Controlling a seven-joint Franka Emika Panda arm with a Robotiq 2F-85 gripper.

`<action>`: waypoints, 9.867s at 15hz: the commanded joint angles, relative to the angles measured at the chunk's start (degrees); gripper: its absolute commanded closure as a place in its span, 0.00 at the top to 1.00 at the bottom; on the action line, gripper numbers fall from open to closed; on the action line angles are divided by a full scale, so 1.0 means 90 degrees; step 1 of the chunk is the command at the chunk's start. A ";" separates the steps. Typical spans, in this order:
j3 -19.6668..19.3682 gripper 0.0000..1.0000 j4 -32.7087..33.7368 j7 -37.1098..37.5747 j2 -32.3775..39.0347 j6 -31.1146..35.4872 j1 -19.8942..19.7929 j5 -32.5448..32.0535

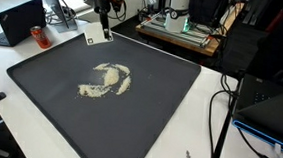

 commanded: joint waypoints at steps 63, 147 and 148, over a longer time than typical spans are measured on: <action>0.2228 0.01 0.4963 -0.2914 0.3378 0.1636 -0.0342 -0.7755; 0.2541 0.01 0.1554 -0.4079 0.1038 0.2321 -0.0019 -0.7102; 0.2502 0.01 0.1559 -0.3825 0.0968 0.2235 0.0114 -0.7147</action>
